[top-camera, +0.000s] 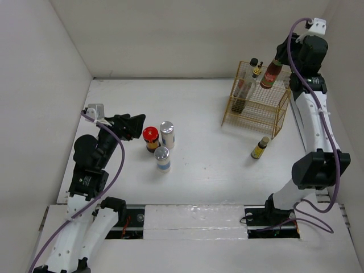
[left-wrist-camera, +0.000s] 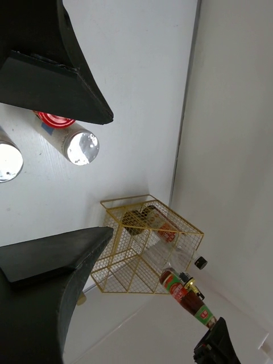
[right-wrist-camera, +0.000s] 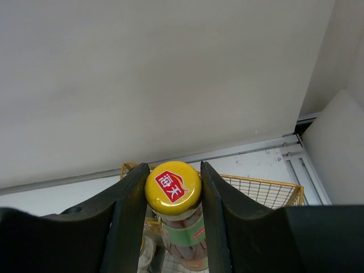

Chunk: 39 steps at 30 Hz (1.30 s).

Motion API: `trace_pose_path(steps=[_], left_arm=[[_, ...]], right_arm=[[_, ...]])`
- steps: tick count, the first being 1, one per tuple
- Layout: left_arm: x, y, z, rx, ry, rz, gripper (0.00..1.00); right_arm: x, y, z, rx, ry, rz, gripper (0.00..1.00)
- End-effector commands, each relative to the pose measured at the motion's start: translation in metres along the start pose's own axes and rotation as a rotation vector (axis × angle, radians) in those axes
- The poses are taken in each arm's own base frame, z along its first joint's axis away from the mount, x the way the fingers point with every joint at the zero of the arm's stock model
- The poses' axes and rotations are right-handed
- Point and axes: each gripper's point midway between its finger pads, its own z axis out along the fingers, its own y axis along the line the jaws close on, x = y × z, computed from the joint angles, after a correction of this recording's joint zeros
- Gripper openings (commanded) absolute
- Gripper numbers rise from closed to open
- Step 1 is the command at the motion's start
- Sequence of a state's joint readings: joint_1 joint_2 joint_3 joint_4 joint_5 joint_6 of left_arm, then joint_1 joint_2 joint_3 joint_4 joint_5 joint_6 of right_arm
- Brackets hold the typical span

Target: Organize the condiment bottles

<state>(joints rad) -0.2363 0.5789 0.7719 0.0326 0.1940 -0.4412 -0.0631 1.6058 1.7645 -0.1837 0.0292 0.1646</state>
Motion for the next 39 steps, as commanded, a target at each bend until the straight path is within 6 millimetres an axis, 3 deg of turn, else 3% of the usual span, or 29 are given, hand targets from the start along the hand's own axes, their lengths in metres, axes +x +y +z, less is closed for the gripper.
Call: trace_pose_path(steps=[1, 8, 14, 22, 25, 26, 28, 29, 30, 39], left_arm=[[-0.010, -0.007, 0.001, 0.028, -0.037, 0.016, 0.69], [-0.009, -0.008, 0.001, 0.036, -0.032, 0.017, 0.69], [-0.007, -0.007, 0.003, 0.031, -0.023, 0.015, 0.69], [-0.005, -0.005, 0.005, 0.026, -0.015, 0.014, 0.69], [-0.005, -0.005, 0.005, 0.026, -0.015, 0.014, 0.69], [-0.005, -0.005, 0.005, 0.026, -0.015, 0.014, 0.69], [-0.005, -0.005, 0.005, 0.026, -0.015, 0.014, 0.69], [-0.005, -0.005, 0.005, 0.026, -0.015, 0.014, 0.69], [-0.005, -0.005, 0.005, 0.026, -0.015, 0.014, 0.69], [-0.005, -0.005, 0.005, 0.027, -0.016, 0.014, 0.69]], right_arm=[[-0.091, 0.019, -0.011, -0.074, -0.269, 0.009, 0.05], [-0.084, 0.019, 0.015, -0.083, -0.258, -0.002, 0.05], [-0.093, 0.021, 0.020, -0.091, -0.305, -0.002, 0.05], [-0.069, 0.011, 0.037, -0.058, -0.306, -0.006, 0.05], [-0.051, 0.006, 0.045, -0.043, -0.283, -0.005, 0.05], [-0.034, 0.003, 0.049, -0.038, -0.257, -0.006, 0.05], [-0.022, 0.001, 0.052, -0.035, -0.243, -0.006, 0.05], [-0.004, -0.003, 0.055, -0.028, -0.206, -0.007, 0.05], [-0.005, -0.003, 0.053, -0.031, -0.222, -0.007, 0.05], [0.049, -0.013, 0.053, -0.015, -0.133, -0.009, 0.05]])
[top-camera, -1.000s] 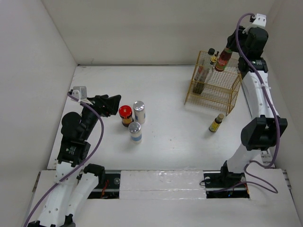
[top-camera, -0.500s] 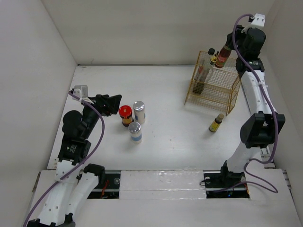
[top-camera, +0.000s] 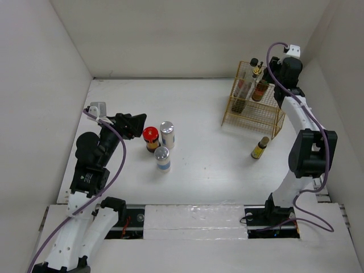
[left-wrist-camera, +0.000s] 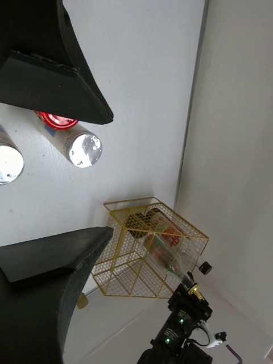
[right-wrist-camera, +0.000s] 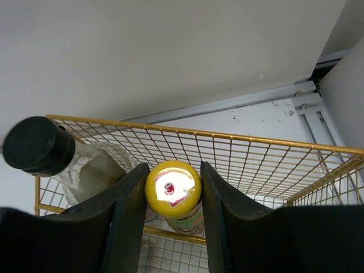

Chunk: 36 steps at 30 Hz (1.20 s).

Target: Organize the condiment bottles

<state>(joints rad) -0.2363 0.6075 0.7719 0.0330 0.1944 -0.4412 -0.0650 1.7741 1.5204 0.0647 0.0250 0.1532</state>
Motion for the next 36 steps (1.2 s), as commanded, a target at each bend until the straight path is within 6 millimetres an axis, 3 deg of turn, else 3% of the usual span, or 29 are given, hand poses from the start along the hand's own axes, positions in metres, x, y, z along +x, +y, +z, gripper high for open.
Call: trace_pose_path(steps=[1, 5, 10, 11, 15, 16, 17, 21, 26, 28, 30, 31, 32, 33, 35, 36], left_arm=[[-0.011, -0.010, -0.002, 0.040, -0.041, 0.018, 0.69], [-0.011, -0.011, -0.002, 0.048, -0.036, 0.019, 0.69], [-0.014, -0.016, -0.004, 0.066, -0.047, 0.022, 0.69], [-0.014, -0.016, -0.004, 0.066, -0.047, 0.022, 0.69], [-0.016, -0.017, -0.006, 0.071, -0.055, 0.023, 0.69], [-0.016, -0.017, -0.006, 0.071, -0.055, 0.023, 0.69], [-0.016, -0.017, -0.006, 0.071, -0.055, 0.023, 0.69], [-0.016, -0.017, -0.006, 0.071, -0.055, 0.023, 0.69], [-0.016, -0.016, -0.006, 0.063, -0.060, 0.023, 0.69], [-0.016, -0.016, -0.006, 0.063, -0.060, 0.023, 0.69], [-0.018, -0.014, -0.008, 0.053, -0.067, 0.023, 0.69], [-0.019, -0.013, -0.008, 0.045, -0.071, 0.022, 0.69], [-0.018, -0.010, -0.008, 0.028, -0.069, 0.020, 0.69], [-0.018, -0.010, -0.008, 0.028, -0.069, 0.020, 0.69], [-0.019, -0.008, -0.008, 0.018, -0.074, 0.011, 0.69], [-0.020, -0.007, -0.008, 0.008, -0.080, 0.010, 0.69]], right_arm=[[-0.079, 0.008, -0.016, -0.026, -0.270, 0.008, 0.05], [-0.056, 0.004, -0.010, -0.020, -0.235, 0.016, 0.08], [-0.046, 0.004, -0.006, -0.027, -0.214, 0.014, 0.15], [-0.037, 0.003, -0.003, -0.024, -0.196, 0.014, 0.20], [-0.032, 0.002, -0.003, -0.022, -0.185, 0.014, 0.31], [-0.029, 0.003, -0.003, -0.029, -0.173, 0.013, 0.41], [-0.029, 0.003, -0.003, -0.029, -0.173, 0.013, 0.41], [-0.055, 0.006, -0.017, -0.028, -0.215, 0.036, 0.63], [-0.104, 0.007, -0.053, -0.001, -0.292, 0.044, 0.69], [-0.112, 0.002, -0.067, 0.028, -0.310, 0.049, 0.69], [-0.132, 0.005, -0.096, 0.016, -0.362, 0.061, 0.65], [-0.135, 0.015, -0.107, -0.012, -0.371, 0.069, 0.60], [-0.123, 0.022, -0.113, -0.041, -0.350, 0.065, 0.40], [-0.136, 0.037, -0.135, -0.098, -0.394, 0.062, 0.29], [-0.121, 0.096, -0.154, -0.316, -0.369, 0.036, 0.17], [-0.103, 0.116, -0.159, -0.390, -0.329, 0.028, 0.16]])
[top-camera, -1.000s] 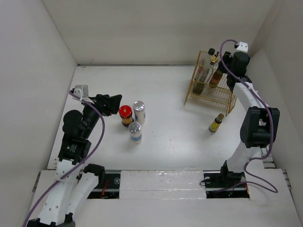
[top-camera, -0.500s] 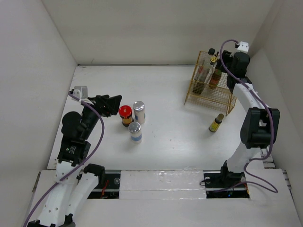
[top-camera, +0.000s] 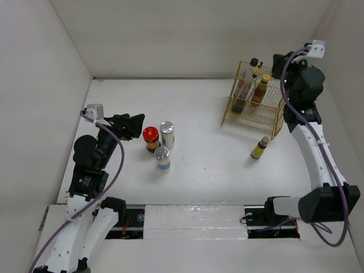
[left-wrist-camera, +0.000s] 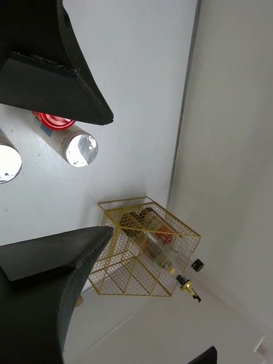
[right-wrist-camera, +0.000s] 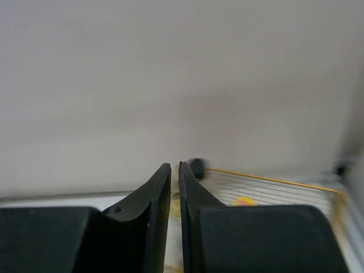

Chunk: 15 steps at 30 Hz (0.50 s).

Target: Organize the condiment bottles

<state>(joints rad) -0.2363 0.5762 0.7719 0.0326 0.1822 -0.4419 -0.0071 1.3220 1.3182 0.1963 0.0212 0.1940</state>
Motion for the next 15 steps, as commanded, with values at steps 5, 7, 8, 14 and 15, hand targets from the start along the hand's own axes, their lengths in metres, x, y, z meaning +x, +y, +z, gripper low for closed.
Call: trace_pose_path(steps=[5, 7, 8, 14, 15], left_arm=[[-0.014, 0.002, -0.001, -0.034, -0.056, 0.005, 0.66], [-0.015, 0.004, -0.004, -0.043, -0.061, 0.004, 0.66], [-0.015, 0.004, -0.004, -0.043, -0.061, 0.004, 0.66], [-0.015, 0.003, -0.004, -0.043, -0.061, -0.005, 0.66], [-0.015, 0.003, -0.004, -0.043, -0.061, -0.005, 0.66]], right_arm=[[0.089, 0.195, -0.074, -0.635, 0.208, 0.047, 0.15], [0.119, 0.237, -0.106, -0.760, 0.277, 0.023, 0.26], [0.131, 0.247, -0.119, -0.801, 0.314, 0.010, 0.32], [0.209, 0.297, -0.182, -0.987, 0.494, -0.062, 0.83], [0.221, 0.300, -0.186, -0.998, 0.532, -0.091, 0.84]])
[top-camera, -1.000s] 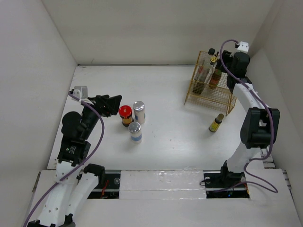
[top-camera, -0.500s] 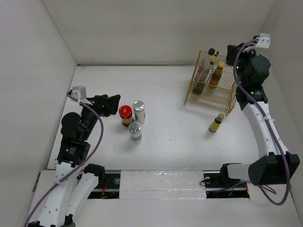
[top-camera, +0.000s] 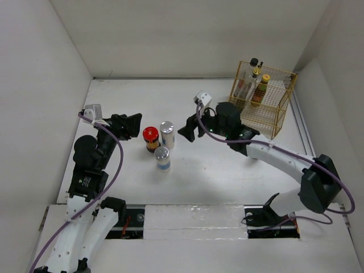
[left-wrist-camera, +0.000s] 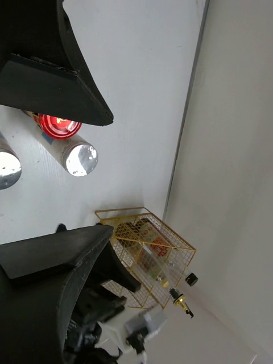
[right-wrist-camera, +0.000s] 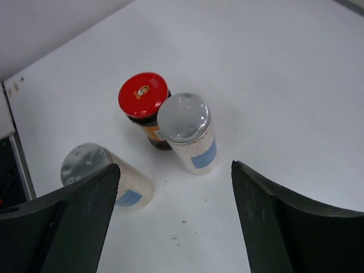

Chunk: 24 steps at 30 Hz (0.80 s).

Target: Organize the condiment bottles

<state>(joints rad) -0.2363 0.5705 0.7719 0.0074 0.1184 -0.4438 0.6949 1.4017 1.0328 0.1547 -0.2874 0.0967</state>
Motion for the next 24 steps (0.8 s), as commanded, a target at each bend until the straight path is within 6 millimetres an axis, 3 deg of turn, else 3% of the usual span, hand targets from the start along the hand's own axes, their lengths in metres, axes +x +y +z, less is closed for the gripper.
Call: trace_pose_path(steps=[1, 2, 3, 5, 6, 11, 16, 21, 22, 24], left_arm=[[-0.014, -0.008, -0.003, 0.022, -0.047, -0.003, 0.66], [-0.014, -0.008, -0.003, 0.022, -0.047, -0.003, 0.66], [-0.014, -0.008, -0.003, 0.022, -0.047, -0.003, 0.66], [-0.014, -0.008, -0.003, 0.022, -0.047, -0.003, 0.66], [-0.014, -0.008, -0.003, 0.022, -0.047, -0.003, 0.66], [-0.013, -0.010, -0.003, 0.030, -0.042, -0.002, 0.66], [-0.013, -0.011, -0.003, 0.038, -0.038, -0.002, 0.66], [-0.015, -0.012, -0.003, 0.043, -0.046, -0.001, 0.66], [-0.015, -0.012, -0.003, 0.043, -0.046, -0.001, 0.66], [-0.015, -0.012, -0.003, 0.043, -0.046, 0.008, 0.66]], right_arm=[[0.001, 0.023, 0.017, -0.083, 0.015, -0.081, 0.85], [-0.002, 0.029, 0.024, -0.098, 0.013, -0.086, 0.88], [0.012, 0.029, 0.036, -0.097, 0.054, -0.107, 0.88], [0.007, 0.032, 0.049, -0.064, 0.046, -0.130, 0.92], [0.017, 0.025, 0.058, -0.044, 0.075, -0.133, 0.93], [0.025, 0.007, 0.085, 0.025, 0.105, -0.139, 0.94], [0.029, 0.001, 0.105, 0.035, 0.113, -0.138, 0.94], [0.044, -0.003, 0.119, 0.037, 0.142, -0.134, 0.83], [0.037, 0.000, 0.120, 0.022, 0.129, -0.135, 0.80], [0.040, 0.000, 0.122, 0.024, 0.129, -0.114, 0.59]])
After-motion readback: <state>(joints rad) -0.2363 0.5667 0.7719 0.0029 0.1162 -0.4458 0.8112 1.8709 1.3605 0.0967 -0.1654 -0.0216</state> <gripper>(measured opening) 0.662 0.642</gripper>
